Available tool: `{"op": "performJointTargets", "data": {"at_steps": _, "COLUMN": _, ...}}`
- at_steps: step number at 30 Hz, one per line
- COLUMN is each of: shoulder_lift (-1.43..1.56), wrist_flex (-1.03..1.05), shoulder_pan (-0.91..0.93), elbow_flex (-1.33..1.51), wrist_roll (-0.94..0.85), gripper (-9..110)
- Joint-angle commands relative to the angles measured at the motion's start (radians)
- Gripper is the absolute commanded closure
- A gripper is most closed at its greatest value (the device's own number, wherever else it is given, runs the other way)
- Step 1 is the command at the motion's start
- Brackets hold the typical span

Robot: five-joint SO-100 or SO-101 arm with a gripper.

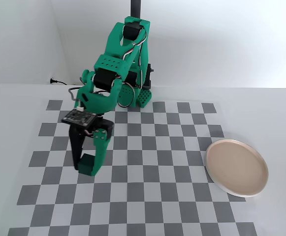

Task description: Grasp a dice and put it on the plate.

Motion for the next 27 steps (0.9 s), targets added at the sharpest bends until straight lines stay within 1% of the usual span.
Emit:
{"op": "performJointTargets", "data": {"at_steps": 1, "shoulder_lift": 0.244, "wrist_flex": 0.012, "shoulder_pan": -0.132, "elbow_flex": 0.043, "wrist_roll": -0.028, "gripper": 106}}
{"op": "performJointTargets", "data": {"at_steps": 8, "shoulder_lift": 0.460, "wrist_flex": 0.181, "shoulder_pan": -0.357, "elbow_flex": 0.101, "wrist_roll": -0.018, "gripper": 106}}
{"op": "performJointTargets", "data": {"at_steps": 17, "shoulder_lift": 0.591, "wrist_flex": 0.307, "shoulder_pan": -0.650, "elbow_flex": 0.140, "wrist_roll": 0.048, "gripper": 106}}
{"op": "performJointTargets", "data": {"at_steps": 20, "shoulder_lift": 0.578, "wrist_flex": 0.316, "shoulder_pan": -0.730, "elbow_flex": 0.140, "wrist_roll": 0.071, "gripper": 106}}
{"op": "performJointTargets", "data": {"at_steps": 27, "shoulder_lift": 0.506, "wrist_flex": 0.249, "shoulder_pan": -0.874, "elbow_flex": 0.138, "wrist_roll": 0.098, "gripper": 106}}
